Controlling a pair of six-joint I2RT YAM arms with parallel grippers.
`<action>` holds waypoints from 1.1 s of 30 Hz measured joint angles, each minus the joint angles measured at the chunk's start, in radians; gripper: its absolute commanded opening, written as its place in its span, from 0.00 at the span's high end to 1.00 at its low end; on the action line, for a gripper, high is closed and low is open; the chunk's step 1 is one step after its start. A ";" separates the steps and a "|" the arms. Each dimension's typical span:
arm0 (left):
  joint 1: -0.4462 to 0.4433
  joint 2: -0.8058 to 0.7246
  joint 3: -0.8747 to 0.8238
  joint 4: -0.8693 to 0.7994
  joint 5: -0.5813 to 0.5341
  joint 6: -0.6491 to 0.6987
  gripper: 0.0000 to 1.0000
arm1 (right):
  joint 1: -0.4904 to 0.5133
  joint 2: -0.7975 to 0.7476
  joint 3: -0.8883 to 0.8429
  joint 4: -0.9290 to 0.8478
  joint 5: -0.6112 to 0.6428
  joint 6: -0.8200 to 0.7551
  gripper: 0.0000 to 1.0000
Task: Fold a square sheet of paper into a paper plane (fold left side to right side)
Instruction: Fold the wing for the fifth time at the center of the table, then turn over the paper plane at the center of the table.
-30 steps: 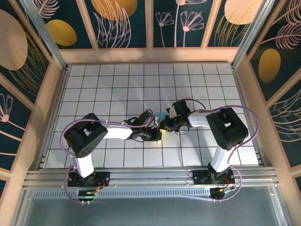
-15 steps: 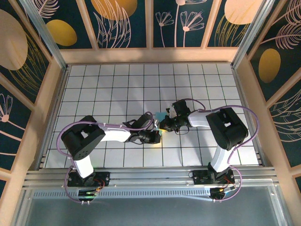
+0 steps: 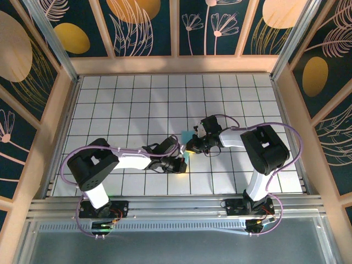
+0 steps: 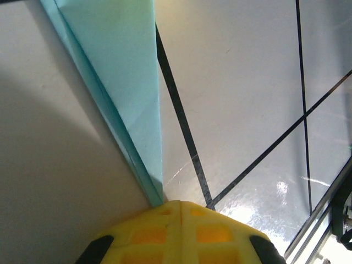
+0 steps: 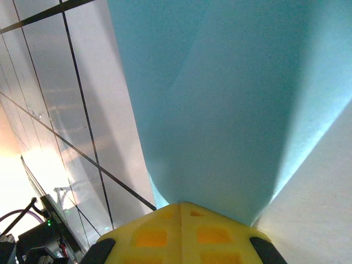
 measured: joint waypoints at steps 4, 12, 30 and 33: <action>-0.004 -0.080 -0.026 -0.045 -0.016 -0.001 1.00 | 0.005 -0.006 0.013 -0.024 0.020 -0.001 0.99; 0.083 -0.378 -0.029 -0.042 -0.137 -0.013 0.99 | 0.011 -0.153 0.104 -0.195 0.217 -0.032 0.71; 0.153 -0.550 -0.061 -0.113 -0.685 -0.079 0.57 | 0.205 -0.103 0.264 -0.407 0.739 -0.002 0.36; 0.153 -0.553 -0.074 -0.119 -0.701 -0.080 0.56 | 0.208 -0.054 0.271 -0.419 0.785 0.005 0.39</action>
